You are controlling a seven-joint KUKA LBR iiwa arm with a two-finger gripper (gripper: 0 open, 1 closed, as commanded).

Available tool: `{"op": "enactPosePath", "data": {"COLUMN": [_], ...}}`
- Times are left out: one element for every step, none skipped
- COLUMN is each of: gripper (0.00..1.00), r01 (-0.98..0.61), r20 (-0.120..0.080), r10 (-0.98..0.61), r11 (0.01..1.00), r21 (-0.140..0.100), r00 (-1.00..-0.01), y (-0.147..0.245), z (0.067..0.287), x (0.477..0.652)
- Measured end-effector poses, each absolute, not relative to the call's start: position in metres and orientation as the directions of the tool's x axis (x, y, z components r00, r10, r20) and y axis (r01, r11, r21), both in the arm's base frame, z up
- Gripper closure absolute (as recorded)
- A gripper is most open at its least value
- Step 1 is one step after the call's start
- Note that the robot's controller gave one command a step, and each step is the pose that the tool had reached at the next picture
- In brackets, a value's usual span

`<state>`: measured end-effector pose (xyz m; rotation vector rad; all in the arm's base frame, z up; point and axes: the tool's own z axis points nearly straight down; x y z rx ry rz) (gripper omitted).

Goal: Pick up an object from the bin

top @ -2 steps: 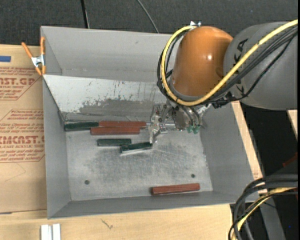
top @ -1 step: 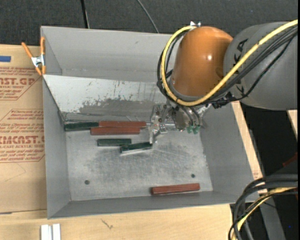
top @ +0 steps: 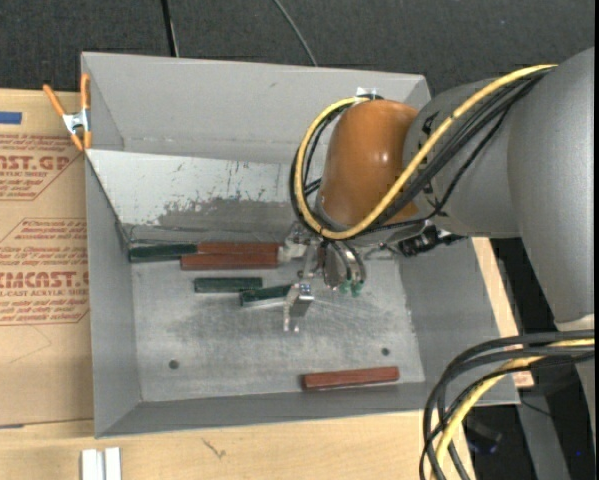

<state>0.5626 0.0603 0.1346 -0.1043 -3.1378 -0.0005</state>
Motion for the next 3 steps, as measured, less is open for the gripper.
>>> {"op": "enactPosePath", "data": {"gripper": [0.00, 1.00, 1.00], "r01": [0.066, -0.190, -0.189], "r20": [-0.001, -0.032, -0.032], "r10": [0.066, -0.190, -0.189], "r11": [0.998, 0.982, 0.982], "r21": [0.001, -0.003, -0.003], "r00": [-0.998, -0.981, -0.981], "y": [0.060, 0.074, 0.074], "z": [0.136, 0.079, 0.079], "x": [0.564, 0.571, 0.571]}}
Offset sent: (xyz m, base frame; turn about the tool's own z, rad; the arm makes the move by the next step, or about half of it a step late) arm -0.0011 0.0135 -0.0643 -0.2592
